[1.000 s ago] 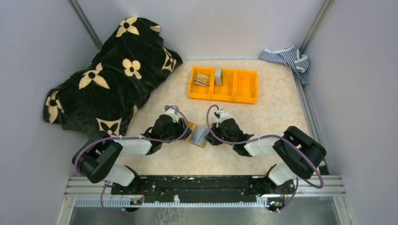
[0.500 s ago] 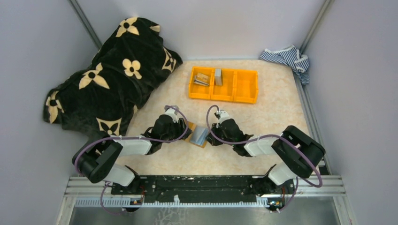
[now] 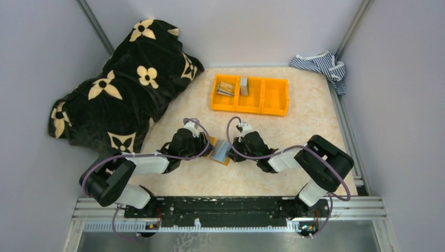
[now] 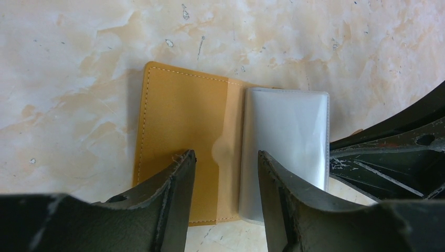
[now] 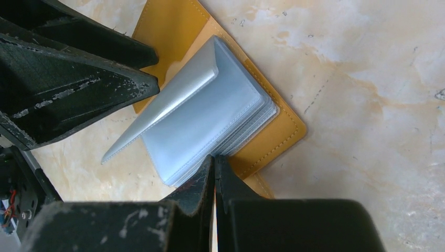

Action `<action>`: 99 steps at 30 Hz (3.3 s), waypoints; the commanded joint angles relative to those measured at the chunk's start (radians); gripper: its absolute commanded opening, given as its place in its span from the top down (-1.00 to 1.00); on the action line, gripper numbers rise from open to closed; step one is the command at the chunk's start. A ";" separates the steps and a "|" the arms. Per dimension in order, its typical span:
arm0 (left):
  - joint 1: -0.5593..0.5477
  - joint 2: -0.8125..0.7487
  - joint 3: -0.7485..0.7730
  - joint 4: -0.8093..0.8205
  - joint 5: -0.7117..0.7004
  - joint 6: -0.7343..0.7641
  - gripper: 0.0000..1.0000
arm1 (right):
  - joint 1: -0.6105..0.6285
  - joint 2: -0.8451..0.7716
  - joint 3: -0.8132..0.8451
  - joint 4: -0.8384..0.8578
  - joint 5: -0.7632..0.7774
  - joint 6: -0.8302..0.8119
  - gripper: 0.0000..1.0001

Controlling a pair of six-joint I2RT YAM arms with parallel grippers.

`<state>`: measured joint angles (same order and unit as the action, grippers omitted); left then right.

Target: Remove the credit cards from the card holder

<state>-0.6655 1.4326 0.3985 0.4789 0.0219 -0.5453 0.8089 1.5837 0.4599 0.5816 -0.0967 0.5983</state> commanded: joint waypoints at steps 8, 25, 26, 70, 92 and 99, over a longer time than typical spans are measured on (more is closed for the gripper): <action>-0.009 0.024 -0.034 -0.063 0.060 -0.007 -0.07 | 0.007 0.038 0.135 0.024 -0.038 -0.019 1.00; -0.009 -0.045 -0.067 -0.074 0.063 -0.020 -0.06 | 0.014 0.133 0.209 0.054 -0.075 -0.014 1.00; -0.009 -0.055 -0.067 -0.082 0.059 -0.019 -0.06 | 0.015 0.132 0.207 0.054 -0.069 -0.015 1.00; -0.009 -0.294 -0.165 -0.292 -0.131 -0.037 -0.06 | -0.011 0.185 0.149 0.087 -0.093 -0.005 1.00; -0.009 -0.269 -0.181 -0.246 -0.101 -0.025 -0.05 | 0.036 0.240 0.283 0.054 -0.109 -0.009 1.00; -0.009 -0.264 -0.181 -0.239 -0.098 -0.021 -0.05 | 0.060 0.248 0.302 0.056 -0.117 -0.002 1.00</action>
<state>-0.6674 1.1351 0.2516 0.2810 -0.1421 -0.5632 0.8108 1.8214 0.7200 0.6044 -0.1352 0.5854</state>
